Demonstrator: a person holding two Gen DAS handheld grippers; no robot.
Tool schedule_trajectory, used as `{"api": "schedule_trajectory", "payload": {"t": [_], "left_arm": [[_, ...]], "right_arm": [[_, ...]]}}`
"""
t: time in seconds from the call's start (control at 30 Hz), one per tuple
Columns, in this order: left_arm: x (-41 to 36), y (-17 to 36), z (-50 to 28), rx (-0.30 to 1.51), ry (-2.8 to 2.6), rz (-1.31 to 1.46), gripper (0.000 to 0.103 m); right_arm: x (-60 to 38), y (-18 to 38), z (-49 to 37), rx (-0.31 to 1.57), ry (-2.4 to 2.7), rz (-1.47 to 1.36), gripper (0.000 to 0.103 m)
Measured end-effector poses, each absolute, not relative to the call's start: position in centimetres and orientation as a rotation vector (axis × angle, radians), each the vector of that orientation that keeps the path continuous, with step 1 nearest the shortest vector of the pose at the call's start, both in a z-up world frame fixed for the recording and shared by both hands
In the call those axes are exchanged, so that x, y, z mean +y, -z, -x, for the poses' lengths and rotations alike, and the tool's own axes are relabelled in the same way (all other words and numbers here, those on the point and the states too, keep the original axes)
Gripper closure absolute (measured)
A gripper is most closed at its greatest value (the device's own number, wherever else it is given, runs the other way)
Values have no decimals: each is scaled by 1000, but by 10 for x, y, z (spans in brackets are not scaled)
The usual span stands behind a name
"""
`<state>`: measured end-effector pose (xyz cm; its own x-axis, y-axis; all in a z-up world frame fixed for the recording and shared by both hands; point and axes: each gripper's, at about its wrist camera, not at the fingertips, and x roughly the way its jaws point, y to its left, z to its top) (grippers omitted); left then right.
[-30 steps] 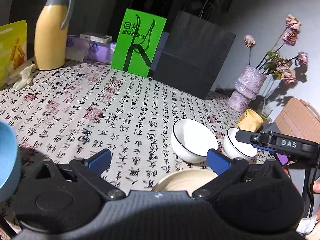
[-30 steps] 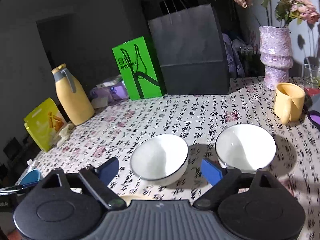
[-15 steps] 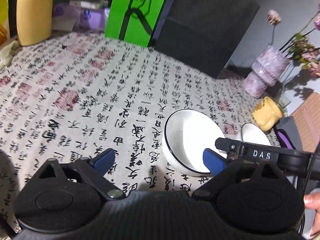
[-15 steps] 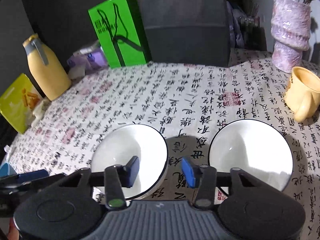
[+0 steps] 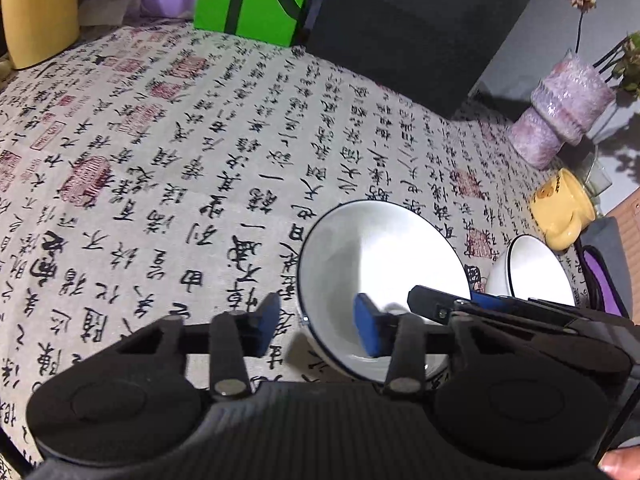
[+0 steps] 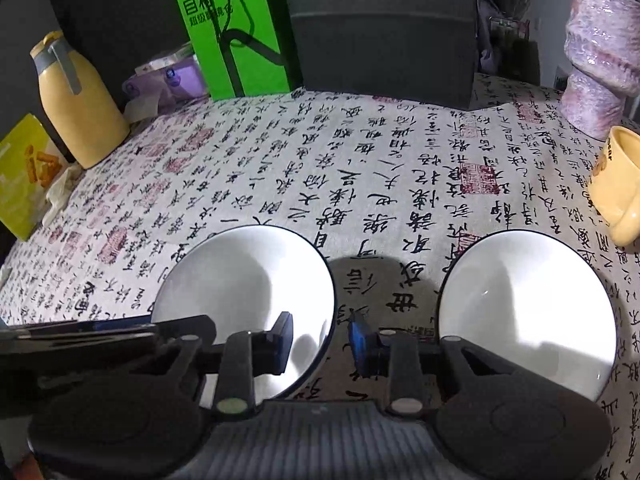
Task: Organize plates and bowls
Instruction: 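Reach both tools to one white bowl and close them on its rim, then lift the held white bowl with both tools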
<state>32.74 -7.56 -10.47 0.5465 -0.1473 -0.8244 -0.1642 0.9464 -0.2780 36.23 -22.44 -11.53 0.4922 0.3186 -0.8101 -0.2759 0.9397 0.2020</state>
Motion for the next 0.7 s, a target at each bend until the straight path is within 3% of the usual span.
{"api": "schedule_trajectory", "payload": {"t": [0.23, 0.7], "left_arm": [[-82, 111, -335, 1021, -45, 301, 83], [-90, 109, -336, 1028, -95, 242, 85]], "right_arm": [[-222, 127, -369, 1041, -360, -55, 87], [-222, 127, -371, 1062, -330, -95, 89]]}}
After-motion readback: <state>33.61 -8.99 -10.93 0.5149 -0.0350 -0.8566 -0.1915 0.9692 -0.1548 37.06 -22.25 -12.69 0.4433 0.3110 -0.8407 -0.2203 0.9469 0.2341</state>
